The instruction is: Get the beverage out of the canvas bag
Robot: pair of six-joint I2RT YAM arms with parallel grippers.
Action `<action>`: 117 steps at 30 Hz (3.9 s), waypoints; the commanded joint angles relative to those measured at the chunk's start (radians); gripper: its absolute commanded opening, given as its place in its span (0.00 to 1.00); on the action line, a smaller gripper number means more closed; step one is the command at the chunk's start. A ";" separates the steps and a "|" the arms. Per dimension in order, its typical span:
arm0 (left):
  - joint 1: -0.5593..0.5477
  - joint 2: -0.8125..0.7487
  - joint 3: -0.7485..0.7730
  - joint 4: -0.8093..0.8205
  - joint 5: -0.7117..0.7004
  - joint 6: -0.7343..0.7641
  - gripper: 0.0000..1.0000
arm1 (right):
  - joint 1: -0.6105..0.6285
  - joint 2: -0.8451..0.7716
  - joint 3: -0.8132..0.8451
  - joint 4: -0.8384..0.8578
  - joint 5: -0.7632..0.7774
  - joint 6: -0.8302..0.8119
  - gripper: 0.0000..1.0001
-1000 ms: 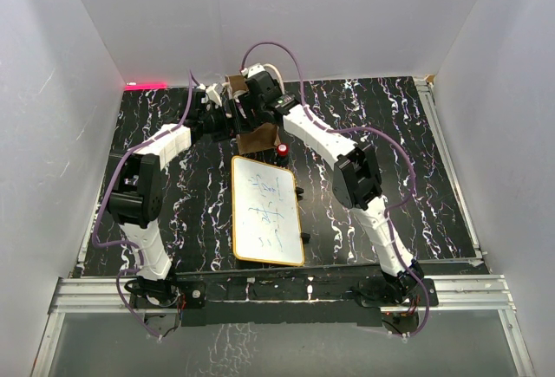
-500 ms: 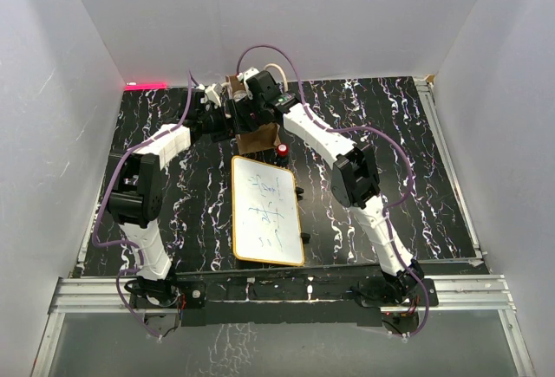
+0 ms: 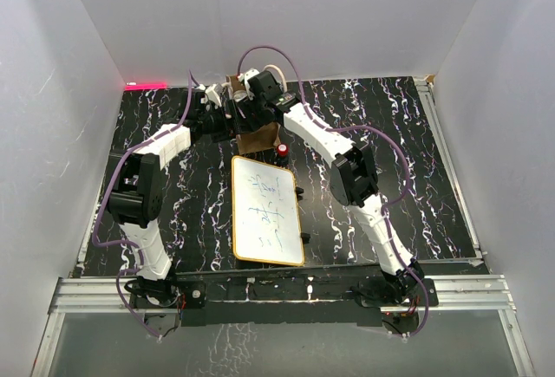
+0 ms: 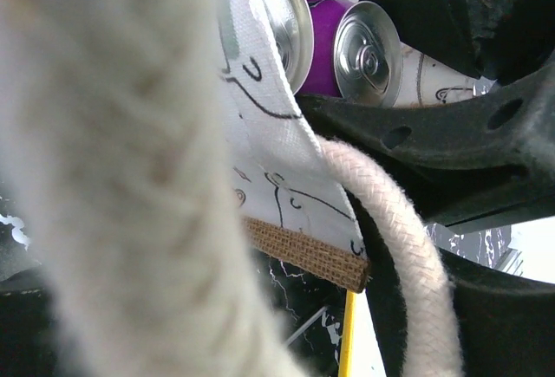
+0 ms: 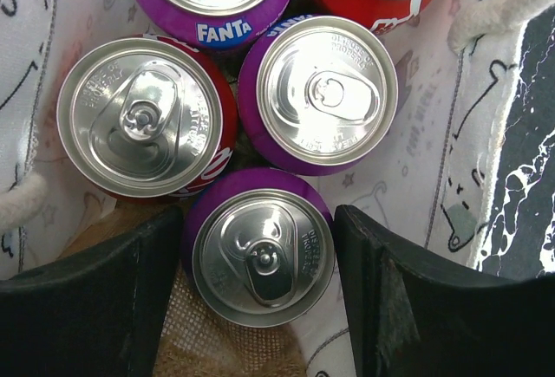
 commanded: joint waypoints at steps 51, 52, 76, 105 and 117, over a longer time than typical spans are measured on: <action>-0.019 -0.254 0.011 -0.181 -0.097 0.100 0.93 | 0.009 -0.196 -0.025 0.240 0.034 0.112 0.08; -0.019 -0.266 0.006 -0.185 -0.106 0.100 0.93 | 0.009 -0.199 -0.023 0.244 0.033 0.113 0.08; -0.019 -0.442 -0.090 -0.210 -0.363 0.152 0.96 | 0.008 -0.291 0.022 0.250 0.046 0.130 0.08; -0.019 -0.468 -0.143 -0.220 -0.399 0.145 0.96 | -0.044 -0.626 -0.237 0.222 0.194 0.125 0.08; -0.019 -0.533 -0.178 -0.282 -0.327 0.106 0.96 | -0.368 -0.832 -0.770 0.466 0.040 0.191 0.08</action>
